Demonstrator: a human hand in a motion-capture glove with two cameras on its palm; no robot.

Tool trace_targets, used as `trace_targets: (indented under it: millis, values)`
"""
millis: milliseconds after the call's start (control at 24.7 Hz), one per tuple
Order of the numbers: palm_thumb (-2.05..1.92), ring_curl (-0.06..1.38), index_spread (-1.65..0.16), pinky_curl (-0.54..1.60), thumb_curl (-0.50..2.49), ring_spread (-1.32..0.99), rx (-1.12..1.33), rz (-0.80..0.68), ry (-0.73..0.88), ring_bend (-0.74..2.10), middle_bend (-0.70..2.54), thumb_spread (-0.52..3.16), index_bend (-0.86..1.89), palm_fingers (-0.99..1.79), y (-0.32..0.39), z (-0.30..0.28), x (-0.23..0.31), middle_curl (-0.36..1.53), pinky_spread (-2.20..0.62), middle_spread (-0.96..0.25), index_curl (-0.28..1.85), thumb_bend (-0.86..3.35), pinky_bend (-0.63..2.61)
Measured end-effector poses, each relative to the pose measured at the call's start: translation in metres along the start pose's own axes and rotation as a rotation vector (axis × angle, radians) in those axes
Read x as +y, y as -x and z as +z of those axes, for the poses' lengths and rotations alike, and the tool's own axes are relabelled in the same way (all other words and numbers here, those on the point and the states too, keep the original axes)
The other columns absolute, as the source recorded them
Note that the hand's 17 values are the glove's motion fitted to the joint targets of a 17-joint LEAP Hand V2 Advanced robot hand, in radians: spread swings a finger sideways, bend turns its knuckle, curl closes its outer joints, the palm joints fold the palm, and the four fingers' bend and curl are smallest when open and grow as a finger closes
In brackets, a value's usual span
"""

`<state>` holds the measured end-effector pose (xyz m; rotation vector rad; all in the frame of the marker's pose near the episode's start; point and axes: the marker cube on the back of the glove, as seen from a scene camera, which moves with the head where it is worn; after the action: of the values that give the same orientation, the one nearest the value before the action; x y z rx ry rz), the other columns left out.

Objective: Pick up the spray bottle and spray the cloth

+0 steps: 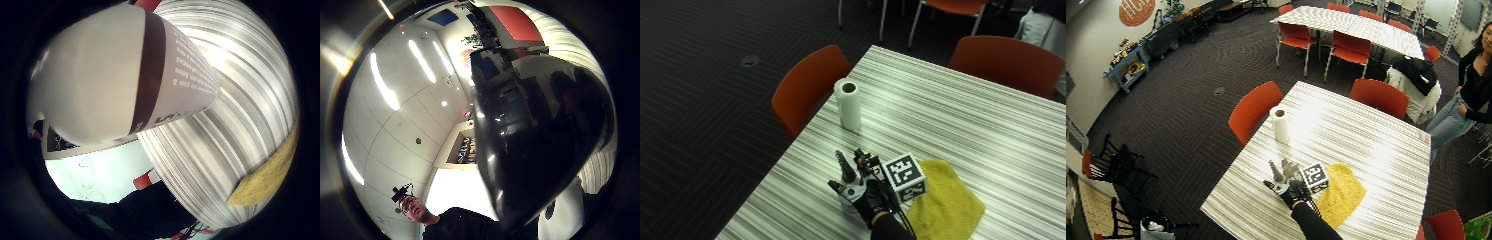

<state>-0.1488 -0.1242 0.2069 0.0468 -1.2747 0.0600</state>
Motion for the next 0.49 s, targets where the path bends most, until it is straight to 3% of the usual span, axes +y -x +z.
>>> trace_targets:
  millis: [486]
  values:
    - [0.96,0.37,-0.37,0.24,0.62,0.09,-0.062,-0.136,0.017,0.39,0.24,0.96,0.12,0.03,0.062,-0.055,0.014,0.42,0.19,0.0,0.35,-0.02,0.4]
